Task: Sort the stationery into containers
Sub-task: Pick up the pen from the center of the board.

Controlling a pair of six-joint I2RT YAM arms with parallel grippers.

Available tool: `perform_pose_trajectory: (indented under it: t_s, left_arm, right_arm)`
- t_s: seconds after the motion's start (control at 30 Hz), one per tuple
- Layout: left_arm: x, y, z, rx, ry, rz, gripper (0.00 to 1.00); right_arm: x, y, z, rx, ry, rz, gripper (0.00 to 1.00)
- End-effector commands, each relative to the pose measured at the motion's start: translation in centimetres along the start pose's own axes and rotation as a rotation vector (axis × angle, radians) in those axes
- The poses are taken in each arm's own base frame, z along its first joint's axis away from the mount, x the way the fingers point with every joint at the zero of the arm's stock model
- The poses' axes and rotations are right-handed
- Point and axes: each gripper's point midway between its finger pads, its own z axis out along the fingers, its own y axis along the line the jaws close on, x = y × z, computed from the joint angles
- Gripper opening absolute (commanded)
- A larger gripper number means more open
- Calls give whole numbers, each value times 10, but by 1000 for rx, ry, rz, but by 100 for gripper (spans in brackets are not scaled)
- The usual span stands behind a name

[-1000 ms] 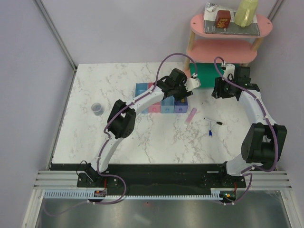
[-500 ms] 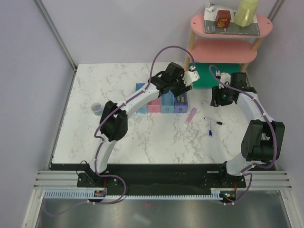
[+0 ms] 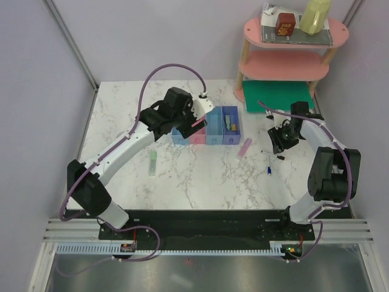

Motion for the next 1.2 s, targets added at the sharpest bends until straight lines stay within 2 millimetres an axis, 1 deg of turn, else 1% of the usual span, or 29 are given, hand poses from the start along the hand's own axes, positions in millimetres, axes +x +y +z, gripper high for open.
perform_pose_trajectory:
  t_s: [0.0, 0.03, 0.07, 0.1, 0.13, 0.17, 0.23, 0.27, 0.33, 0.4, 0.53, 0.67, 0.77, 0.8, 0.87, 0.9, 1.0, 1.07, 1.1, 1.17]
  left_arm:
    - [68, -5, -14, 28, 161, -82, 85]
    - [76, -7, -21, 37, 172, -87, 85]
    - [85, -2, -26, 29, 185, -103, 85]
    - [90, 0, -30, 25, 195, -107, 85]
    - [96, -3, -35, 42, 195, -108, 85]
    - [102, 2, -39, 28, 200, -119, 85]
    - [112, 2, -42, 30, 217, -122, 85]
    - [114, 5, -47, 19, 214, -127, 85]
    - [124, 1, -49, 30, 232, -134, 85]
    - [131, 2, -53, 28, 236, -144, 85]
    - [154, -8, -54, 52, 278, -158, 85]
    - [173, -7, -57, 51, 313, -174, 85]
    - [185, -8, -58, 57, 333, -192, 85]
    - [187, -8, -58, 61, 335, -195, 85]
    - [192, -9, -58, 67, 345, -202, 85]
    - [194, -11, -58, 72, 350, -207, 85]
    - [201, -16, -57, 87, 366, -213, 85]
    - [206, -19, -57, 94, 379, -222, 85]
    - [210, -22, -56, 101, 388, -227, 85]
    - [216, -25, -56, 108, 398, -243, 85]
  right_arm:
    - [25, -2, 2, 10, 86, -91, 55]
    - [27, -3, 2, 13, 95, -97, 55]
    - [31, -3, 4, 10, 109, -113, 55]
    - [33, -3, 5, 13, 117, -123, 55]
    - [35, -5, 7, 12, 128, -129, 55]
    - [38, -8, 9, 22, 143, -140, 55]
    - [41, -10, 14, 23, 161, -150, 55]
    - [42, -12, 16, 25, 165, -155, 55]
    - [46, -13, 22, 20, 181, -161, 55]
    - [47, -16, 27, 26, 186, -166, 56]
    - [52, -18, 37, 21, 206, -173, 56]
    - [54, -19, 42, 25, 206, -175, 54]
    - [55, -20, 44, 27, 209, -176, 48]
    - [56, -20, 45, 28, 210, -178, 42]
    - [56, -19, 44, 25, 208, -182, 33]
    - [57, -19, 44, 25, 208, -182, 24]
    - [56, -17, 38, 27, 195, -187, 11]
    - [55, -14, 30, 28, 188, -193, 8]
    - [51, -13, 23, 37, 169, -199, 7]
    - [50, -9, 15, 34, 161, -204, 6]
